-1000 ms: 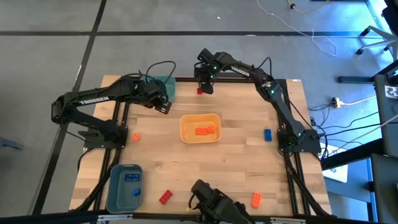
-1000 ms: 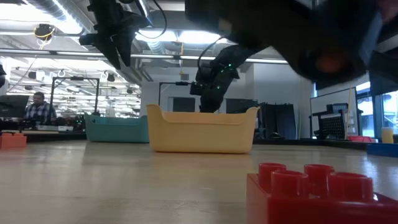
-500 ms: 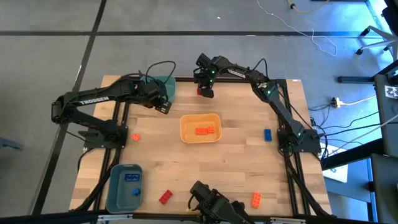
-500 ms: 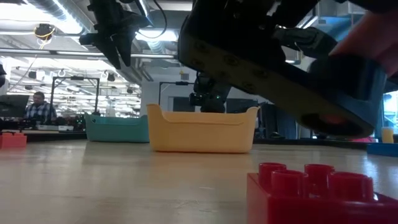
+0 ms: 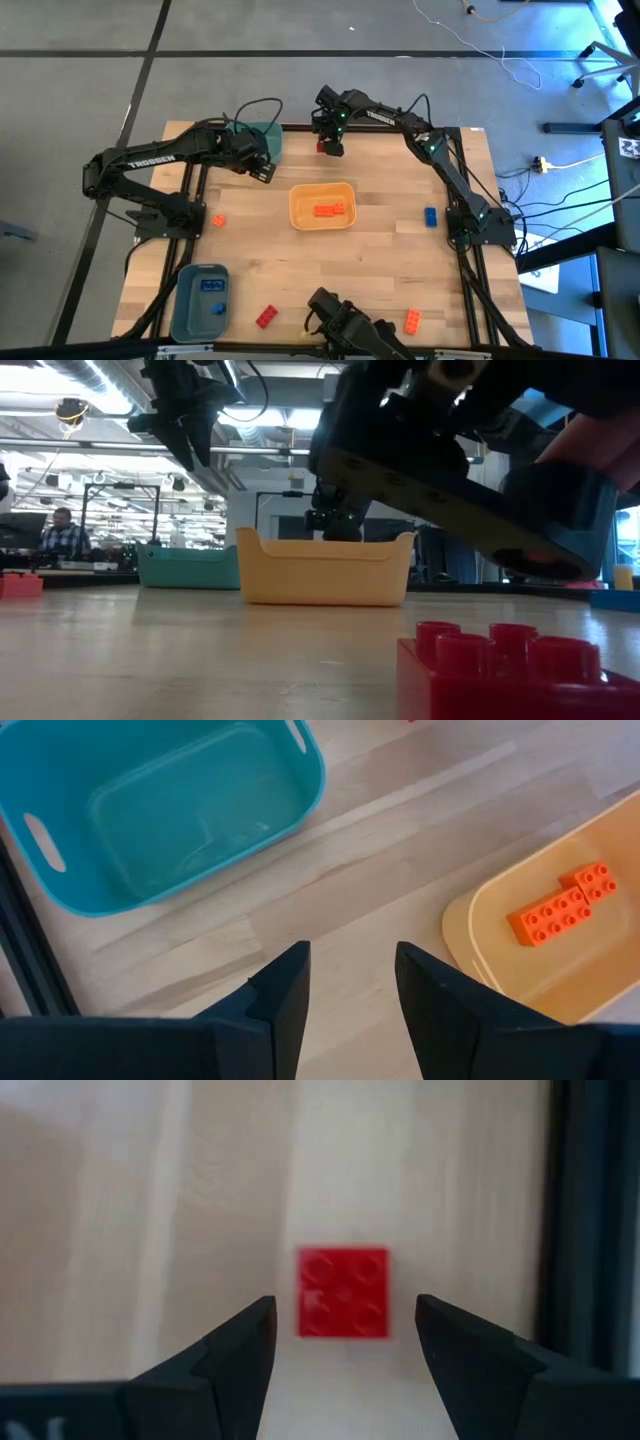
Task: Sort & place blocks by color
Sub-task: Put the top red 4 stud game piece into the green bin
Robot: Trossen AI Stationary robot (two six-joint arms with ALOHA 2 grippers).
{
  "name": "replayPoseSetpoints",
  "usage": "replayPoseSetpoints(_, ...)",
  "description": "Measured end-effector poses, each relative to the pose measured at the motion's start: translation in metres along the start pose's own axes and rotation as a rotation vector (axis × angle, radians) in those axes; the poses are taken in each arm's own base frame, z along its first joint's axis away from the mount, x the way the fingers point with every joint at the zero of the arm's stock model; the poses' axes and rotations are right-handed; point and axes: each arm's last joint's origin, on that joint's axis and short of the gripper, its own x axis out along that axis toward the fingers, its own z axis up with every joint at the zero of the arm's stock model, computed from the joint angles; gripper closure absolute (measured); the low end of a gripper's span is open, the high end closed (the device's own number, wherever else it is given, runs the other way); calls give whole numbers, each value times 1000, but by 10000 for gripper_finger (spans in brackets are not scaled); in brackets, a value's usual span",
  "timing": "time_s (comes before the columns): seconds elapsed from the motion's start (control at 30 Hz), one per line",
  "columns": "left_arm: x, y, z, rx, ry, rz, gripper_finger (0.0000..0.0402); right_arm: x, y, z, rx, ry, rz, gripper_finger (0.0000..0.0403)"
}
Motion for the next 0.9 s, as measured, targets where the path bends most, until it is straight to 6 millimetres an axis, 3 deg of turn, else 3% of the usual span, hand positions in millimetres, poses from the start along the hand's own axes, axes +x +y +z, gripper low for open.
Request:
replayPoseSetpoints(0.27, 0, 0, 0, 0, 1, -1, 260, -1, -3, -3, -17, 3, -7, 162)
replayPoseSetpoints(0.53, 1, 3, 2, -15, 16, -8, 260, 1, -8, -6, -142, 12, -22, 162)
replayPoseSetpoints(0.9, 5, 12, 11, 4, 42, -17, 260, 3, -7, -8, -188, -82, 69, 162)
